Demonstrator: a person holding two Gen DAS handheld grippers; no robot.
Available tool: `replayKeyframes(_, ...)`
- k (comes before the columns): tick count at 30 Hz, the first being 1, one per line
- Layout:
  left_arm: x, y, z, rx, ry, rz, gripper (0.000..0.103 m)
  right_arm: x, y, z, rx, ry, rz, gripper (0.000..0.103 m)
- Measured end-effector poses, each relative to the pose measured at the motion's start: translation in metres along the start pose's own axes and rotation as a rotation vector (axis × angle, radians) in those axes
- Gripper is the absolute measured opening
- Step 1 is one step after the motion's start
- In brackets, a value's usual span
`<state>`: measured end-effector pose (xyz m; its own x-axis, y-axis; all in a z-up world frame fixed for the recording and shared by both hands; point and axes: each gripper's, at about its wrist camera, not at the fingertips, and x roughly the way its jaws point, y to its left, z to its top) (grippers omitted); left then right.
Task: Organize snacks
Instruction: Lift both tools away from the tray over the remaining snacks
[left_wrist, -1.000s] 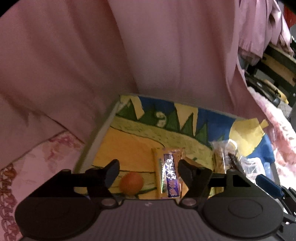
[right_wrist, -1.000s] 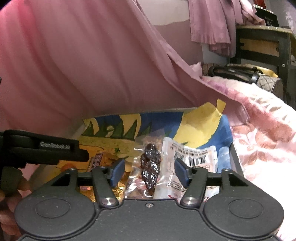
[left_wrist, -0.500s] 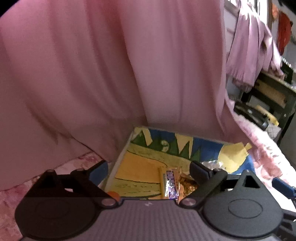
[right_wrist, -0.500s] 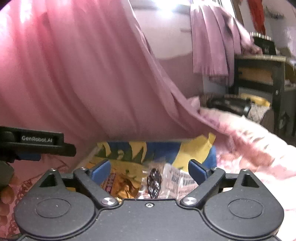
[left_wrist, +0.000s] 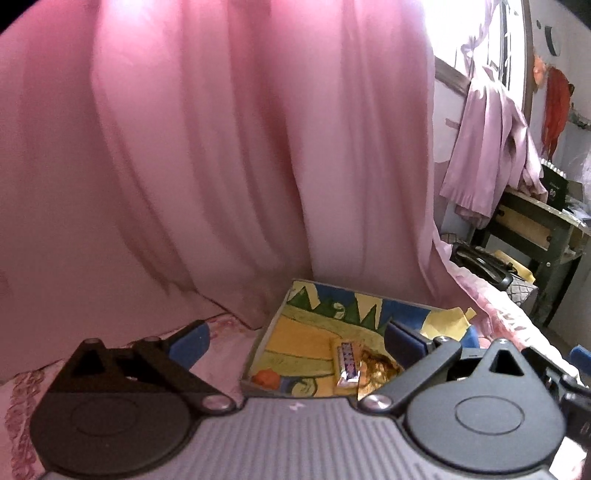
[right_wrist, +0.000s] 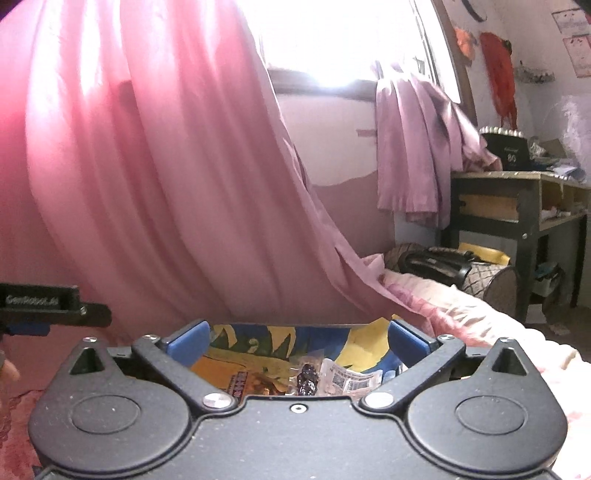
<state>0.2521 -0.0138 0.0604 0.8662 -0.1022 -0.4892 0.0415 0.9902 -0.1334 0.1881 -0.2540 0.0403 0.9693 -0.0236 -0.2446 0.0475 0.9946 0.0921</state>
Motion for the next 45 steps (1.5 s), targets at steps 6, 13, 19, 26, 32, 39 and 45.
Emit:
replayKeyframes(6,-0.040,0.004,-0.026,0.035,-0.027,0.024,0.103,-0.038,0.004,-0.010,-0.018,-0.015,-0.007,0.102)
replayKeyframes(13,-0.074,-0.003,-0.061,0.133,-0.046,0.050,0.103,-0.072,0.013,-0.026,-0.058,-0.002,-0.006,0.102)
replayKeyframes(19,-0.094,-0.001,-0.087,0.149,-0.034,0.059,0.103,-0.095,0.023,-0.043,-0.076,0.044,0.024,0.102)
replayKeyframes(26,-0.105,0.005,-0.111,0.201,-0.030,0.130,0.103,-0.102,0.035,-0.062,-0.084,0.114,0.042,0.102)
replayKeyframes(32,-0.101,0.014,-0.121,0.177,0.050,0.192,0.103,-0.099,0.040,-0.072,-0.076,0.179,0.052,0.102)
replayKeyframes(39,-0.089,0.020,-0.124,0.168,0.142,0.251,0.103,-0.088,0.041,-0.079,-0.065,0.253,0.056,0.102)
replayKeyframes(45,-0.073,0.028,-0.125,0.140,0.239,0.250,0.103,-0.079,0.047,-0.087,-0.077,0.313,0.076,0.102)
